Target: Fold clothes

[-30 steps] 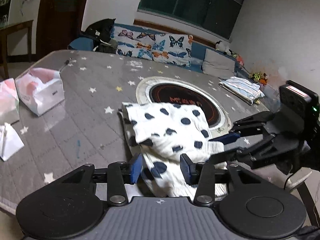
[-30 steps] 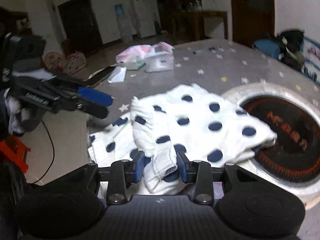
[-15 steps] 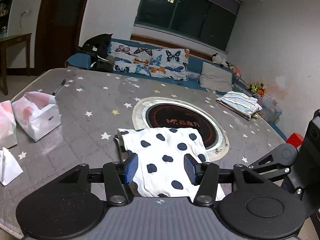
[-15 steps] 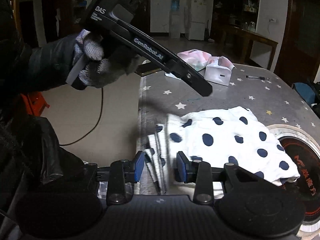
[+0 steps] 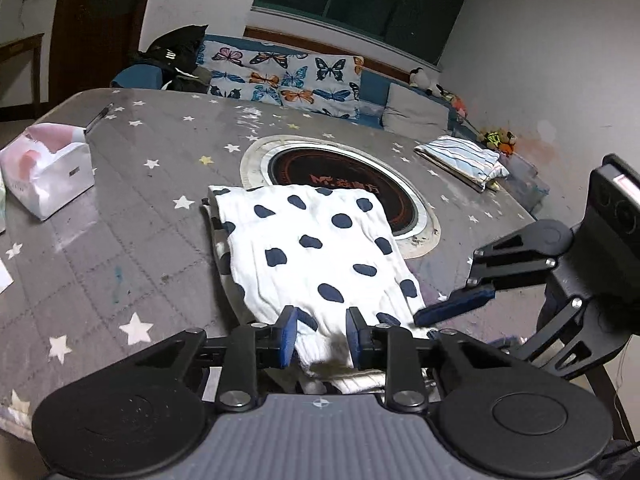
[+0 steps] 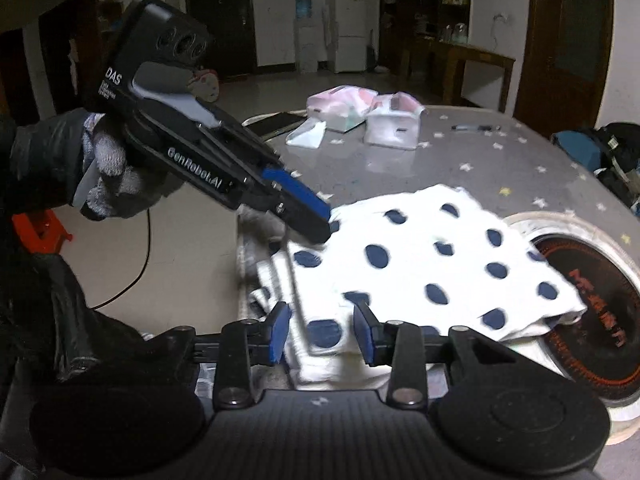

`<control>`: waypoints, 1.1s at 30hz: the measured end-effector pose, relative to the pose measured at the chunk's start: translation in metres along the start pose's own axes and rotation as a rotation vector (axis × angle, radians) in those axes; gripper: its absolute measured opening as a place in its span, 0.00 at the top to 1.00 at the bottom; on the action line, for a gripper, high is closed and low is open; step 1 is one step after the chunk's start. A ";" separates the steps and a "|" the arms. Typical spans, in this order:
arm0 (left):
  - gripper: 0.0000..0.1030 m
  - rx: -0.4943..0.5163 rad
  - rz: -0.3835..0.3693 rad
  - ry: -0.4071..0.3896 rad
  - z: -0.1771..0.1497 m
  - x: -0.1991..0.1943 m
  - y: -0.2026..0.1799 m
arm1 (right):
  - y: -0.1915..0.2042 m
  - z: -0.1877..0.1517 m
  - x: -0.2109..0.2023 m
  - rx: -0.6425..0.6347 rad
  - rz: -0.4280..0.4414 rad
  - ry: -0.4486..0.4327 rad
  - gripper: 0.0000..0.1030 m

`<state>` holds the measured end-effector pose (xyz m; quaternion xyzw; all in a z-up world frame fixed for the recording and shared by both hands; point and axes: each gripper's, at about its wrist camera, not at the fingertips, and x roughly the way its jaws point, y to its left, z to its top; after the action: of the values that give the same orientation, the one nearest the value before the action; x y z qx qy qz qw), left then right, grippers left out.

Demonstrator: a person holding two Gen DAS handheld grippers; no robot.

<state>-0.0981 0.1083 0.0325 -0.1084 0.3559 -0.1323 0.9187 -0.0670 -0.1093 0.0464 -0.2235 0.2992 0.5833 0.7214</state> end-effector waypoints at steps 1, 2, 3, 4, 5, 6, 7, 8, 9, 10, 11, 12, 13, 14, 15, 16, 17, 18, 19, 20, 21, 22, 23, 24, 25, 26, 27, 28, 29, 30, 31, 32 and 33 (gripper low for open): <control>0.72 -0.003 0.000 -0.002 0.000 -0.001 0.000 | 0.000 -0.001 0.001 -0.003 0.001 0.005 0.66; 0.72 -0.005 0.000 -0.004 0.000 -0.003 0.000 | 0.001 -0.002 0.003 -0.010 -0.006 0.011 0.70; 0.72 -0.008 -0.001 -0.006 0.000 -0.004 0.001 | 0.002 -0.003 0.003 -0.015 -0.014 0.016 0.78; 0.73 -0.011 -0.001 -0.008 0.000 -0.005 0.001 | 0.002 -0.004 0.003 -0.015 -0.023 0.016 0.81; 0.77 -0.009 0.000 -0.005 0.000 -0.005 0.001 | 0.002 -0.003 0.002 -0.014 -0.029 0.014 0.81; 0.91 -0.006 0.002 0.000 0.000 -0.004 0.000 | 0.002 -0.003 0.000 -0.015 -0.030 0.008 0.82; 0.93 -0.006 -0.002 0.001 0.000 -0.005 0.000 | 0.001 -0.002 -0.003 -0.017 -0.032 0.003 0.83; 0.94 -0.006 -0.007 0.001 0.001 -0.006 0.000 | 0.002 -0.002 -0.005 -0.021 -0.033 -0.003 0.83; 0.96 0.002 -0.015 0.001 0.001 -0.007 -0.001 | 0.003 -0.001 -0.008 -0.031 -0.031 -0.010 0.83; 0.96 0.012 -0.025 0.000 0.001 -0.010 -0.003 | 0.005 -0.001 -0.011 -0.040 -0.029 -0.016 0.83; 0.96 0.022 -0.034 -0.001 0.001 -0.012 -0.005 | 0.006 0.000 -0.015 -0.050 -0.027 -0.022 0.83; 0.96 0.042 -0.029 0.006 0.001 -0.012 -0.007 | 0.008 0.000 -0.017 -0.060 -0.025 -0.026 0.83; 0.96 0.051 -0.024 0.009 0.001 -0.012 -0.008 | 0.009 -0.001 -0.016 -0.069 -0.024 -0.019 0.83; 0.96 0.057 -0.020 0.012 0.001 -0.012 -0.008 | 0.009 -0.004 -0.014 -0.074 -0.019 -0.006 0.83; 0.96 0.063 -0.016 0.014 0.001 -0.011 -0.009 | 0.009 -0.005 -0.012 -0.071 -0.011 0.004 0.82; 0.96 0.058 -0.017 0.005 0.003 -0.013 -0.008 | 0.008 -0.007 -0.010 -0.068 -0.003 0.014 0.82; 0.96 0.050 -0.018 -0.012 0.006 -0.015 -0.007 | 0.008 -0.008 -0.008 -0.065 0.004 0.021 0.79; 0.95 0.047 -0.024 -0.024 0.010 -0.014 -0.007 | 0.007 -0.008 -0.010 -0.062 0.007 0.017 0.77; 0.94 0.044 -0.030 -0.036 0.013 -0.012 -0.007 | 0.006 -0.007 -0.013 -0.053 0.014 0.009 0.77; 0.94 0.042 -0.037 -0.047 0.016 -0.011 -0.007 | 0.004 -0.005 -0.017 -0.041 0.021 -0.005 0.76; 0.94 0.039 -0.043 -0.059 0.019 -0.009 -0.007 | 0.002 -0.003 -0.021 -0.032 0.023 -0.017 0.76; 0.94 0.037 -0.050 -0.070 0.023 -0.007 -0.007 | -0.002 0.000 -0.026 -0.017 0.022 -0.033 0.76; 0.94 0.032 -0.057 -0.061 0.024 0.000 -0.007 | -0.006 0.003 -0.030 -0.002 0.017 -0.049 0.76; 0.94 0.026 -0.064 -0.048 0.024 0.007 -0.006 | -0.010 0.005 -0.033 0.012 0.002 -0.061 0.74; 0.94 0.021 -0.070 -0.035 0.025 0.015 -0.006 | -0.015 0.007 -0.035 0.027 -0.013 -0.073 0.72; 0.94 0.019 -0.076 -0.018 0.023 0.021 -0.007 | -0.020 0.008 -0.037 0.044 -0.032 -0.083 0.68; 0.94 0.022 -0.084 -0.001 0.020 0.025 -0.008 | -0.027 0.009 -0.037 0.065 -0.059 -0.089 0.68; 0.94 0.027 -0.092 0.017 0.017 0.029 -0.010 | -0.034 0.010 -0.035 0.085 -0.085 -0.088 0.68; 0.94 0.031 -0.097 0.030 0.014 0.032 -0.012 | -0.041 0.011 -0.033 0.103 -0.112 -0.086 0.68; 0.94 0.035 -0.100 0.040 0.011 0.033 -0.013 | -0.048 0.011 -0.030 0.117 -0.138 -0.084 0.67; 0.94 0.037 -0.101 0.048 0.008 0.034 -0.014 | -0.055 0.011 -0.024 0.133 -0.154 -0.079 0.67; 0.94 0.034 -0.102 0.054 0.006 0.034 -0.014 | -0.063 0.012 -0.019 0.148 -0.170 -0.074 0.66; 0.94 0.031 -0.102 0.059 0.004 0.033 -0.014 | -0.070 0.012 -0.014 0.162 -0.184 -0.069 0.66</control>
<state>-0.0743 0.0844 0.0184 -0.1084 0.3746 -0.1873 0.9016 0.0016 -0.1262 0.0625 -0.1709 0.2985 0.4960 0.7973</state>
